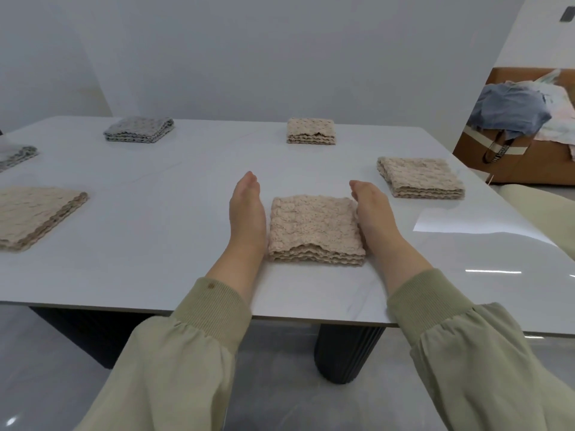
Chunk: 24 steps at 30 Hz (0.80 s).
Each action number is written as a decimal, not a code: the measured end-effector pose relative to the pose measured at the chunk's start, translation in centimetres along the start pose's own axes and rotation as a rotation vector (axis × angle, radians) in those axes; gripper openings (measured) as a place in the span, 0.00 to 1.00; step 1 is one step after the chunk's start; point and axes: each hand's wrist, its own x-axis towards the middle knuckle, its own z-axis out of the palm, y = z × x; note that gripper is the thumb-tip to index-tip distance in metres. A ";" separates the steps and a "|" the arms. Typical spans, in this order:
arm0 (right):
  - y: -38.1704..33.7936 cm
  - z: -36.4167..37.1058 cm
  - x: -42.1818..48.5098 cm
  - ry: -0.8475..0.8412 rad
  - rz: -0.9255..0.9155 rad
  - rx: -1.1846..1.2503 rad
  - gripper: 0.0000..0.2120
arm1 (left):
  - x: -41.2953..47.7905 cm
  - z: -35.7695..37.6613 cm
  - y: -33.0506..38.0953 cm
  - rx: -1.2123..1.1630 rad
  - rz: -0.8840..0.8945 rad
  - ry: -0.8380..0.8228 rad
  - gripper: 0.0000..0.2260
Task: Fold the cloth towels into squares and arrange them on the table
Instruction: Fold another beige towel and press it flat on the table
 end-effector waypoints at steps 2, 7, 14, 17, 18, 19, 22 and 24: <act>0.1 -0.1 0.1 -0.001 0.048 0.123 0.16 | -2.8 -0.4 0.3 -0.063 0.030 0.075 0.15; 0.0 -0.4 0.0 -0.033 -0.032 -0.086 0.16 | -8.5 -2.5 1.8 -0.231 -0.151 0.027 0.12; -4.6 1.8 1.3 -0.405 -0.248 -0.677 0.19 | -8.5 -2.2 2.7 -0.513 -1.084 -0.474 0.24; -6.2 3.2 1.3 -0.591 -0.197 -0.833 0.24 | -8.6 -1.7 2.8 -0.720 -1.157 -0.433 0.28; -6.4 3.4 1.3 -0.640 -0.181 -0.891 0.25 | -8.7 -1.6 2.7 -0.788 -1.166 -0.417 0.28; -6.4 3.5 1.3 -0.674 -0.175 -0.942 0.26 | -8.6 -1.5 2.6 -0.841 -1.171 -0.405 0.29; -5.9 3.7 1.5 -0.683 -0.199 -0.980 0.20 | -8.0 -1.2 2.4 -0.894 -1.172 -0.391 0.29; -5.5 3.8 1.4 -0.667 -0.235 -0.969 0.19 | -7.6 -1.1 2.5 -0.869 -1.190 -0.413 0.29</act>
